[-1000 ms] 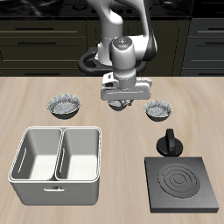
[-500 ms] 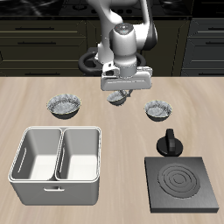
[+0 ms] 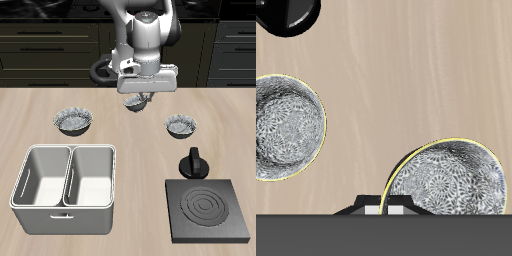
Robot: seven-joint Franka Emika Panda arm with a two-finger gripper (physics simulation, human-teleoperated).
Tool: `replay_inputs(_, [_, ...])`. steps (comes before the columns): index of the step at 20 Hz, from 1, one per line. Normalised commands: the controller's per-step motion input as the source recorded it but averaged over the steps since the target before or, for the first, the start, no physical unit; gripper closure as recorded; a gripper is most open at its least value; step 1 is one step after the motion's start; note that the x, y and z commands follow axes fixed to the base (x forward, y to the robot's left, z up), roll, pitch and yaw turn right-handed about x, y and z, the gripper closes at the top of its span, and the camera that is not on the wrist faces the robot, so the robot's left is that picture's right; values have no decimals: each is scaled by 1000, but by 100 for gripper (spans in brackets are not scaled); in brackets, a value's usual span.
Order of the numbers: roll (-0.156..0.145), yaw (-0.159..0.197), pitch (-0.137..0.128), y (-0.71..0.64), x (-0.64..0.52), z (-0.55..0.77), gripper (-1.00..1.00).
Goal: Turn off the flat stove and place the smallest bowl on it
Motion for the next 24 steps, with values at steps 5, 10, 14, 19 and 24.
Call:
replay_inputs(5, [-8,23,-14,148,165,202,100])
replay_inputs(10, [5,19,0,202,268,160,100])
replay_inputs(14, [5,7,-4,171,282,179,100])
replay_inputs(19, [10,20,16,159,307,70,100])
replay_inputs(24, [-50,-11,0,83,449,201,100])
